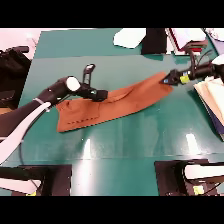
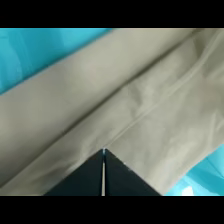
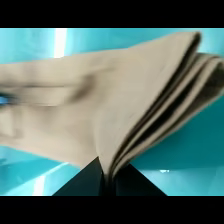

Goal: Fold the shirts.

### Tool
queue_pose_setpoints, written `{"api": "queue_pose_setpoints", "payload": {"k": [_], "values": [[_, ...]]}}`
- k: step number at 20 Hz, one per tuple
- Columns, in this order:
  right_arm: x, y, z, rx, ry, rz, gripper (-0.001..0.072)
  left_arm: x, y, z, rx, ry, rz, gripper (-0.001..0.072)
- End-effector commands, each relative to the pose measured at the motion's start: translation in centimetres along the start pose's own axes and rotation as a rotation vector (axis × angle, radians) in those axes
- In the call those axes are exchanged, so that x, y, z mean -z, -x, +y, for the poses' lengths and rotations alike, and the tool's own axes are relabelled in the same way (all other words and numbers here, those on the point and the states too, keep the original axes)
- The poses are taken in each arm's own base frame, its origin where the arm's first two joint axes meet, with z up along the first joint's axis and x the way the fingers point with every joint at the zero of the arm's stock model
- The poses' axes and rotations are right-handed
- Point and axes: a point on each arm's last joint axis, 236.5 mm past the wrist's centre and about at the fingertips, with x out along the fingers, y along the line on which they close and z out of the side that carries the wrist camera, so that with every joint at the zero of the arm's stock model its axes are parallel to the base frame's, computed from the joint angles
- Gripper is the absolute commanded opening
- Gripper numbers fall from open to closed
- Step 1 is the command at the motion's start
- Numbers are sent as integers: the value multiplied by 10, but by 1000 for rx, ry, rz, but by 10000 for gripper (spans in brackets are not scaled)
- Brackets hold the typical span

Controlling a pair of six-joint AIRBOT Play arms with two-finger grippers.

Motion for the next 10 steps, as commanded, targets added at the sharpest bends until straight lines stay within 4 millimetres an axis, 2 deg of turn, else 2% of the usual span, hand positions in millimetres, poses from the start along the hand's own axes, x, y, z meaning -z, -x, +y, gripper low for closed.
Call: {"api": "queue_pose_setpoints", "payload": {"k": [1,5,7,10], "values": [[-27,27,96,-64,148,-88,16,-1,-42,-21,24,-31,38,25],[-28,24,168,-122,285,-88,16,11,-67,-31,36,-40,82,24],[-23,20,192,-147,323,-79,16,11,-68,-30,37,-37,80,25],[-16,10,215,-176,354,-68,16,2,-64,-32,37,-50,67,25]]}}
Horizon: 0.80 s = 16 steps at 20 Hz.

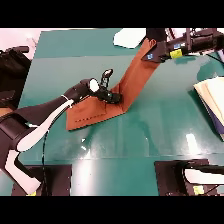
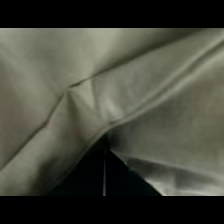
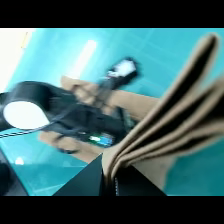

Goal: Fold the shirts.

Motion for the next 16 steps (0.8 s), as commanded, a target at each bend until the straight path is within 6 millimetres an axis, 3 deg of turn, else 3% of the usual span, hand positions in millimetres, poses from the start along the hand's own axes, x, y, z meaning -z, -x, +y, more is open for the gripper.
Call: {"api": "queue_pose_setpoints", "payload": {"k": [1,3,6,9,12,13,14,15,16], "values": [[-2,-13,37,-47,47,6,16,-10,4,-2,2,-14,-6,25],[1,-22,50,-67,60,15,16,-28,28,2,-1,-16,-26,25],[6,-40,77,-107,98,27,16,-66,102,31,-59,-24,-119,25],[20,-80,107,-162,126,66,16,-98,221,82,-225,-48,-276,25],[42,-153,166,-312,128,80,20,-111,356,113,-383,-43,-503,25],[50,-180,189,-373,149,65,109,-110,392,116,-423,-43,-570,25],[62,-207,212,-429,166,59,300,-107,423,117,-454,-39,-627,25],[74,-227,225,-447,184,79,367,-103,445,116,-470,-34,-668,26],[83,-241,233,-455,214,106,371,-100,461,114,-481,-33,-700,26]]}}
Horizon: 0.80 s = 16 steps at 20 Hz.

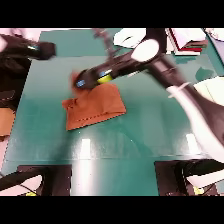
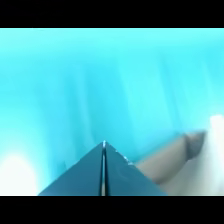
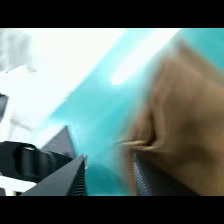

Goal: Fold the shirts.

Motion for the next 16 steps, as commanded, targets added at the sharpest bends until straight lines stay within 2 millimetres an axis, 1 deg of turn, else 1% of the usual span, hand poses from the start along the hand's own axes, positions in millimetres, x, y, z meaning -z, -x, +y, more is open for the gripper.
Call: {"api": "queue_pose_setpoints", "payload": {"k": [1,2,3,4,6,7,8,10,12,13,14,15,16], "values": [[17,-72,22,-70,79,30,370,-31,73,37,-116,-5,-143,25],[22,-68,14,-50,117,74,362,-31,78,37,-117,-7,-148,25],[26,-58,-3,-1,142,118,314,-30,78,35,-112,-5,-143,25],[29,-44,-24,57,138,156,307,-26,77,33,-100,3,-128,25],[36,-6,-76,176,92,231,307,-21,73,29,-80,16,-114,25],[41,17,-103,224,39,262,307,-19,71,29,-76,19,-108,25],[48,37,-126,260,-27,282,306,-16,68,25,-68,12,-100,25],[68,80,-175,324,-179,291,307,-11,61,11,-43,-33,-87,25],[92,120,-218,384,-328,255,307,-5,52,-6,-8,-59,-82,25],[105,134,-237,410,-399,233,326,-1,48,-14,7,-68,-78,25],[118,145,-253,429,-455,219,465,3,44,-21,21,-75,-72,25],[128,148,-264,432,-508,202,609,6,39,-26,31,-81,-70,25],[136,146,-271,408,-566,181,629,9,35,-29,38,-84,-71,25]]}}
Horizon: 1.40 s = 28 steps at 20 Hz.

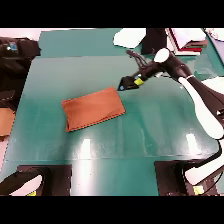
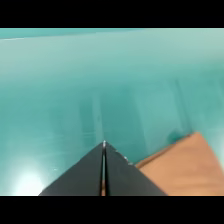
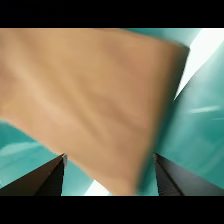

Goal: Fold the shirts.

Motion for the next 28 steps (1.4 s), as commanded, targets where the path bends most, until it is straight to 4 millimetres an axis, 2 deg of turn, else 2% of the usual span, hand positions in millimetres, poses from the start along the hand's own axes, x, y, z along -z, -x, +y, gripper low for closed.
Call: {"api": "queue_pose_setpoints", "payload": {"k": [1,2,4,8,10,11,12,13,15,16,18,20,22,25,28], "values": [[20,-9,-50,-41,-219,-10,628,9,-13,-18,34,-25,-3,25],[21,-19,-52,-61,-252,-9,628,11,-15,-18,38,-22,1,25],[24,-45,-46,-103,-280,20,627,13,-16,-19,41,-18,5,25],[27,-105,0,-203,-268,92,612,12,-16,-19,42,-18,2,25],[27,-131,23,-232,-237,118,439,13,-16,-19,43,-17,6,26],[25,-141,33,-233,-206,120,302,14,-16,-20,44,-16,10,25],[21,-146,42,-236,-154,111,96,15,-16,-20,48,-13,16,25],[12,-147,52,-237,-101,87,17,16,-16,-22,55,-9,20,25],[-16,-132,64,-220,-34,7,16,18,-16,-34,71,-36,23,24],[-32,-116,63,-189,6,-39,16,19,-16,-45,90,-51,23,24],[-65,-64,49,-108,71,-143,16,23,-16,-71,138,-86,25,24],[-91,10,19,-8,75,-259,16,28,-14,-92,179,-112,32,24],[-98,95,-26,105,32,-355,16,31,-13,-107,207,-128,35,25],[-71,223,-113,331,-100,-469,16,31,-11,-119,234,-135,23,25],[-20,331,-186,479,-274,-590,16,28,-10,-125,253,-112,11,25]]}}
